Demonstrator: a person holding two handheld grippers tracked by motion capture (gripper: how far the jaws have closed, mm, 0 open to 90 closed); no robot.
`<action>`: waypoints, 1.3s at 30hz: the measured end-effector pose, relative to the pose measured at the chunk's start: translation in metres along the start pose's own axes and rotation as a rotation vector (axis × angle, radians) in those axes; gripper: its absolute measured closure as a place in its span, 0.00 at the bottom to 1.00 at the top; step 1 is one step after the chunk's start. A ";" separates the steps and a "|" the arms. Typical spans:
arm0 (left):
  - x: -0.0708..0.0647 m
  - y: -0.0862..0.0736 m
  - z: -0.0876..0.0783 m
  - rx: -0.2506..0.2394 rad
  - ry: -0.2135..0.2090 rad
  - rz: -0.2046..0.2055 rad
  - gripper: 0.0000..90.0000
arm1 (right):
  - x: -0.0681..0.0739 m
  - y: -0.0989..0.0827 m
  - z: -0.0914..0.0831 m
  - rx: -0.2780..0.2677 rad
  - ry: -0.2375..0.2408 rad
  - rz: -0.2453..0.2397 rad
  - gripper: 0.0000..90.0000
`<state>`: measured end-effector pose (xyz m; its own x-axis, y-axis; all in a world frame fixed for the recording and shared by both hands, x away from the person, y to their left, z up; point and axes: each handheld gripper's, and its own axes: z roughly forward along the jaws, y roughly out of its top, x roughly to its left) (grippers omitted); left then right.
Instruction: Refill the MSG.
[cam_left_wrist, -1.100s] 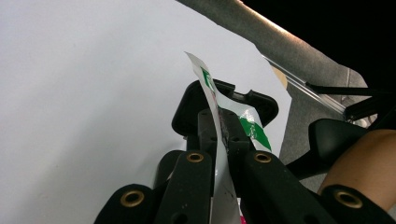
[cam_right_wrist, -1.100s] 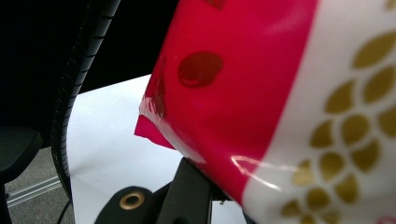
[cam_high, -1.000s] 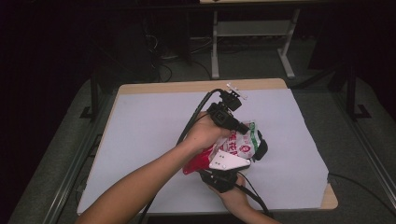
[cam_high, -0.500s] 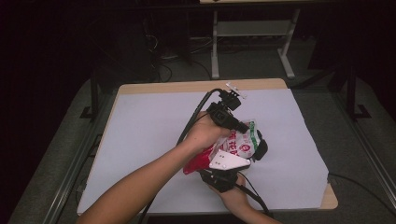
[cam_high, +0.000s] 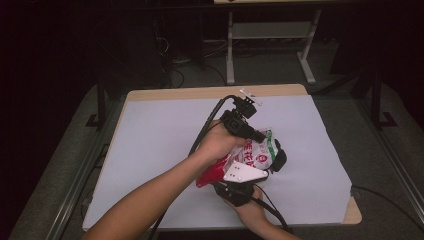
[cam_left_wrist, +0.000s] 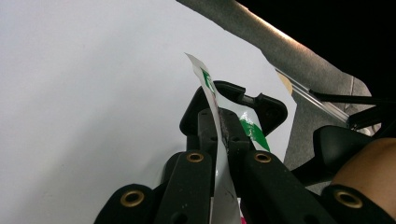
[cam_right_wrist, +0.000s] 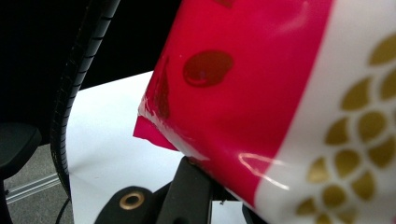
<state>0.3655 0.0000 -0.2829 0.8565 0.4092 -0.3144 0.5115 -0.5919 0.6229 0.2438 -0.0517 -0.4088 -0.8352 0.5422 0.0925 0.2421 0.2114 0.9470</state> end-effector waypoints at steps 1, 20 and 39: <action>0.000 0.000 0.000 -0.001 -0.002 -0.001 1.00 | 0.000 0.000 0.000 0.000 -0.001 -0.001 1.00; 0.000 0.001 0.000 0.003 -0.006 0.011 1.00 | 0.000 0.000 -0.001 -0.003 -0.002 0.000 1.00; 0.002 -0.005 -0.005 -0.040 -0.053 -0.006 1.00 | -0.002 -0.001 0.000 0.004 0.019 -0.010 1.00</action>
<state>0.3643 0.0072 -0.2827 0.8565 0.3749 -0.3549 0.5143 -0.5608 0.6489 0.2453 -0.0526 -0.4098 -0.8465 0.5249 0.0890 0.2356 0.2196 0.9467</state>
